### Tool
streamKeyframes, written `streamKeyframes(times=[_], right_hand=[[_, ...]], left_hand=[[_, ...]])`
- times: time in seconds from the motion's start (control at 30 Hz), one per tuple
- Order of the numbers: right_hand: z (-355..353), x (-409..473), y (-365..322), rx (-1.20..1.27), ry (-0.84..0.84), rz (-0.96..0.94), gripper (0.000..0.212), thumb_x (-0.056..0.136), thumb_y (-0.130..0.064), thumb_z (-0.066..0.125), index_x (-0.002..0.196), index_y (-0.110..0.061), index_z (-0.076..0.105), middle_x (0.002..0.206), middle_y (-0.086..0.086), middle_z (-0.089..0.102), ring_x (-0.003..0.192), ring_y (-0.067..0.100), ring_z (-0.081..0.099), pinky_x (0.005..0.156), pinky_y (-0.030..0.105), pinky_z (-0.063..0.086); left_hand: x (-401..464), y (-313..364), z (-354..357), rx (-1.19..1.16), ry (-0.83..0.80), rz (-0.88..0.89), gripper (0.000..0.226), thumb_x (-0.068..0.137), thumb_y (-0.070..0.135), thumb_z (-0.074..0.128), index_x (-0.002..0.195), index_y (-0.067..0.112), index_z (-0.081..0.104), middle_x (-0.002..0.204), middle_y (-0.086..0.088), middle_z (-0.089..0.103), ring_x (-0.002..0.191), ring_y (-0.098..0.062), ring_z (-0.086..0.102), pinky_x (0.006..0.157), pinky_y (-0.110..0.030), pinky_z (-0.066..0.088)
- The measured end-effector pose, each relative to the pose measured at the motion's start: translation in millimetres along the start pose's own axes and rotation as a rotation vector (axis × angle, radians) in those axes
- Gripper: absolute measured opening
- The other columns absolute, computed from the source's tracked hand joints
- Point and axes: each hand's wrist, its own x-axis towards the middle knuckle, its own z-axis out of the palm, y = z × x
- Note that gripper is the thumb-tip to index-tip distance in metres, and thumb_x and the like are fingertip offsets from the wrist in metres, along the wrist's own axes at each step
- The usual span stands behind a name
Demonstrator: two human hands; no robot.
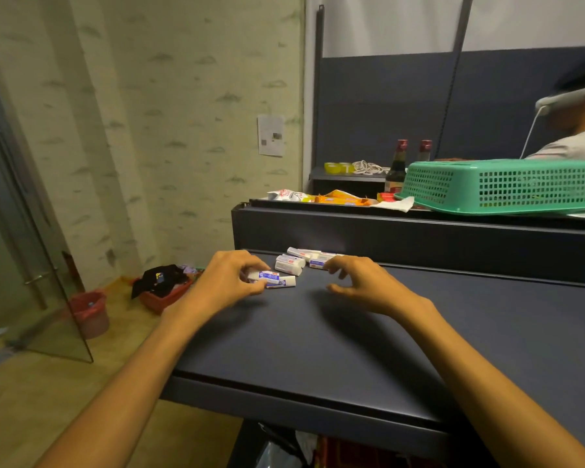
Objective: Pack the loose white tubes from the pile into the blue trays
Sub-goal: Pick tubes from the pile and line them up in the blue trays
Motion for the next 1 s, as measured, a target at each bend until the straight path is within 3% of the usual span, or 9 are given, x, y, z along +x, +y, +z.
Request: streamKeyframes(times=[0.13,0.33,0.53,0.7,0.87,1.0], right_hand=[[14,23,-17,0.003,-0.010,0.001,0.039,0.091,-0.028,0.065,0.128,-0.023,0.055,0.122,-0.002,0.060,0.101,0.008,0.056,0.085,0.022,0.049],[37,55,-44,-0.038,-0.039,0.029,0.039,0.089,-0.033,0.067,0.126,-0.022,0.058,0.126,0.001,0.060,0.108,0.016,0.056,0.093,0.034,0.050],[56,75,-60,-0.104,-0.054,0.042,0.040,0.090,-0.037,0.064,0.127,-0.023,0.059,0.125,0.003,0.061,0.109,0.021,0.056,0.089,0.031,0.047],[56,76,-57,-0.095,-0.063,0.091,0.038,0.092,-0.038,0.063,0.127,-0.027,0.059,0.118,0.001,0.060,0.105,0.019,0.055,0.087,0.032,0.048],[41,70,-49,0.057,0.034,0.113,0.039,0.090,-0.029,0.066,0.128,-0.026,0.058,0.104,-0.010,0.061,0.086,0.008,0.054,0.074,0.023,0.045],[28,58,-43,0.251,0.128,0.141,0.038,0.086,-0.020,0.071,0.123,-0.028,0.061,0.098,-0.007,0.063,0.077,0.007,0.059,0.068,0.015,0.047]], left_hand=[[7,-22,-10,-0.014,-0.003,0.032,0.027,0.074,0.020,0.081,0.100,0.018,0.074,0.092,0.004,0.072,0.079,-0.006,0.064,0.076,-0.024,0.055],[14,-52,-15,0.003,0.008,0.108,0.027,0.075,0.012,0.075,0.102,0.013,0.072,0.096,0.000,0.070,0.083,-0.013,0.063,0.078,-0.029,0.055],[21,-75,-10,-0.021,0.004,0.159,0.027,0.075,0.011,0.073,0.102,0.016,0.071,0.098,0.003,0.070,0.084,-0.009,0.061,0.074,-0.021,0.051],[28,-82,-6,-0.065,0.017,0.209,0.026,0.073,0.013,0.074,0.099,0.018,0.072,0.093,0.004,0.070,0.079,-0.011,0.062,0.073,-0.029,0.055],[35,-81,-2,-0.096,0.026,0.234,0.028,0.072,0.022,0.072,0.100,0.019,0.072,0.093,0.006,0.070,0.079,-0.011,0.064,0.072,-0.035,0.057],[38,-74,2,-0.100,0.024,0.240,0.027,0.076,0.014,0.075,0.103,0.017,0.072,0.097,0.004,0.070,0.082,-0.010,0.063,0.076,-0.031,0.057]])
